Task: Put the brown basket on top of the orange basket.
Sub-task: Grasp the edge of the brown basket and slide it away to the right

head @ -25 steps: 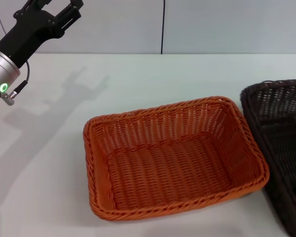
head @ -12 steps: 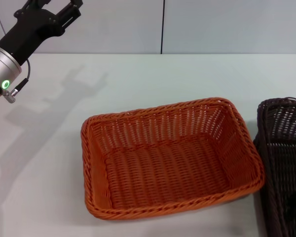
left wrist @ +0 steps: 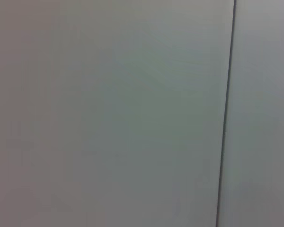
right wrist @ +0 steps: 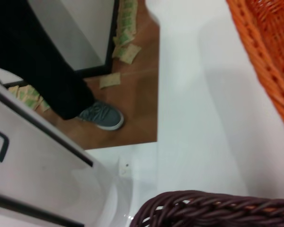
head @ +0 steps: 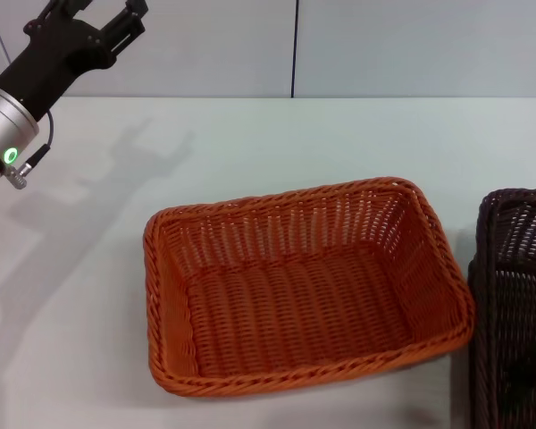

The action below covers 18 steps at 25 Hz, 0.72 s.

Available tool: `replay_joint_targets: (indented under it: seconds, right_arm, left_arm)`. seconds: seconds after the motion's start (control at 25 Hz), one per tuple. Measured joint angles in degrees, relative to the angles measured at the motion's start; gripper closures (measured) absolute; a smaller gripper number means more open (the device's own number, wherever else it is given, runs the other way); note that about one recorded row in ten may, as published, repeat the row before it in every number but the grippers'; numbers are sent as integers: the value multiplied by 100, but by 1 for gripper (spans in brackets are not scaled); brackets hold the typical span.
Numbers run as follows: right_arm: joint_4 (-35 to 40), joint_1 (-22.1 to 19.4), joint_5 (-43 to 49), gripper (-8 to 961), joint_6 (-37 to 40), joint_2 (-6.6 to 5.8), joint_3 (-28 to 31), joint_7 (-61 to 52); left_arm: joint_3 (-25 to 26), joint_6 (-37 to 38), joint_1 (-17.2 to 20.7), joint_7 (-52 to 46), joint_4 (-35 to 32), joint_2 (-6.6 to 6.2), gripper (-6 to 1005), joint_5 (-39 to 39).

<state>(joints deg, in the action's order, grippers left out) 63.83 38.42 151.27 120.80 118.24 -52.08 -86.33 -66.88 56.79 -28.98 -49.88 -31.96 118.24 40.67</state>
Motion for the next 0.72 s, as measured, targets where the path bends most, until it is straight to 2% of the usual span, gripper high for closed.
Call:
replay_joint_targets:
  seconds: [0.32, 0.52, 0.72]
  right_arm:
    - [-43, 35, -79, 399, -357, -158, 925, -3]
    - [-105, -23, -480, 398, -511, -345, 1385, -18]
    - [-125, -33, -624, 398, -668, -414, 1862, -31]
  left_arm:
    - [-82, 116, -23, 132, 86, 20, 155, 3]
    - [-126, 208, -29, 166, 135, 26, 155, 3]
    - [-146, 210, -48, 256, 138, 12, 155, 35]
